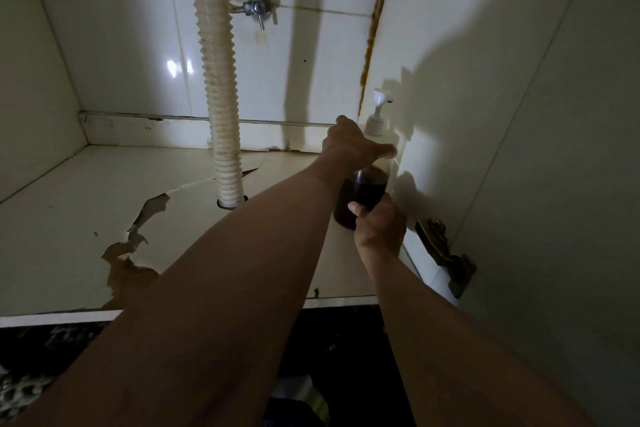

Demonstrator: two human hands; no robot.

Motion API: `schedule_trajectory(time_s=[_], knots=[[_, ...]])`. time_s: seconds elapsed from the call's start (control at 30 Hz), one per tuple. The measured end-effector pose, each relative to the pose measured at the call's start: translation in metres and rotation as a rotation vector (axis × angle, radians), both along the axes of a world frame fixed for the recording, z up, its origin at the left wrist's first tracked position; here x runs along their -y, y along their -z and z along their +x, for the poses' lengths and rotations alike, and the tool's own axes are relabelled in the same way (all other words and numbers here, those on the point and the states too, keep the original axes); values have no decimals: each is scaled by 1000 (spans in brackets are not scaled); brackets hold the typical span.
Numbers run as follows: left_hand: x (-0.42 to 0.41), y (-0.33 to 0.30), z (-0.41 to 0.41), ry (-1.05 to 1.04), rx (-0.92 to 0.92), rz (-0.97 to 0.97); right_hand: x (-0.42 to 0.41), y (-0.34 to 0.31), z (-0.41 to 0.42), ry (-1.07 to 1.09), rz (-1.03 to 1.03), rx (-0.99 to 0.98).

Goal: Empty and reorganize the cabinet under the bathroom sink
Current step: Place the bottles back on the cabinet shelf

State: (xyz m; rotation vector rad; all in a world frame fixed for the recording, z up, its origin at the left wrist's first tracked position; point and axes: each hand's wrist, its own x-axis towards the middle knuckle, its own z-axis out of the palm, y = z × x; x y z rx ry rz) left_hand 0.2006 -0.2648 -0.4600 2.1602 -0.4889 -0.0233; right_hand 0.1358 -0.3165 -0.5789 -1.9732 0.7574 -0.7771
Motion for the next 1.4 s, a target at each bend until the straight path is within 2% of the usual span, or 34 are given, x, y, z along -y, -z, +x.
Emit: schedule_trajectory(time_s=[0.4, 0.63, 0.8, 0.9, 0.97, 1.03, 1.17, 1.27, 1.33, 1.4], knots=[[34, 1, 15, -39, 17, 0, 24, -5, 18, 65, -16, -122], [-7, 15, -4, -46, -52, -132, 17, -13, -15, -46, -192, -190], [-85, 37, -31, -155, 167, -40, 5, -14, -57, -234, -367, -146], [-135, 50, -55, -160, 179, -2, -18, -18, -81, -406, -507, -36], [-168, 55, -76, -123, 172, 7, -37, -26, -96, -563, -551, -45], [-199, 62, -94, -71, 148, 42, -55, -33, -107, -721, -582, -135], [-257, 68, -117, 114, 74, 154, -91, -36, -118, -883, -590, -412], [-286, 70, -131, 266, -15, 391, -116, -25, -118, -966, -540, -688], [-297, 79, -132, 298, -4, 557, -128, -11, -117, -989, -558, -846], [-303, 91, -134, 314, -10, 622, -138, 5, -116, -993, -537, -934]])
